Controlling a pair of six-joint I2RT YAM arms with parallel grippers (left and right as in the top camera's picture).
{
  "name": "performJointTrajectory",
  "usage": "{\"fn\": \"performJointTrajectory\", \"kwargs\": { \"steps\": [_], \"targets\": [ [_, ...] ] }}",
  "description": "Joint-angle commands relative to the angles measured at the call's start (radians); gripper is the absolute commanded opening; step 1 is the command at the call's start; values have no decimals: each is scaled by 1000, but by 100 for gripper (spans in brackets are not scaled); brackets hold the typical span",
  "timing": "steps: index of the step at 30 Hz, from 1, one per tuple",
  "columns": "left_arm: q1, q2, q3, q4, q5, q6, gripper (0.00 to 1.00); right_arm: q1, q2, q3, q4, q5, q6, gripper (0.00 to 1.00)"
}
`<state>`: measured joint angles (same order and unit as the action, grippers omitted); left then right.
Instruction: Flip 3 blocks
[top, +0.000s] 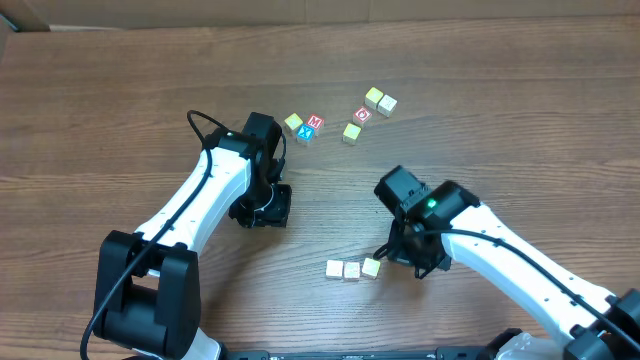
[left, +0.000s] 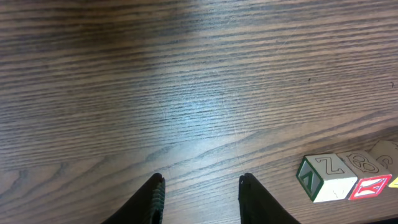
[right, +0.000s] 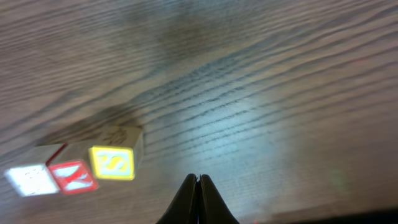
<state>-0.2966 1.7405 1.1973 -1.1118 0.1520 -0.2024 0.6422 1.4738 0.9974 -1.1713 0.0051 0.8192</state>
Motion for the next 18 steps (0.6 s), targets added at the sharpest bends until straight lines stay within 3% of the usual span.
{"fn": "performJointTrajectory", "kwargs": {
  "steps": [1,5,18],
  "targets": [
    [2,6,-5,-10,0,18,33,-3,-9,-149,148,-106,-36,4],
    [2,6,-5,-20,5,15,34,-3,-9,-206,301,-157,-121,4],
    [2,6,-5,-46,6,-5,33,-2,60,-206,394,-174,-284,4]
  ]
}}
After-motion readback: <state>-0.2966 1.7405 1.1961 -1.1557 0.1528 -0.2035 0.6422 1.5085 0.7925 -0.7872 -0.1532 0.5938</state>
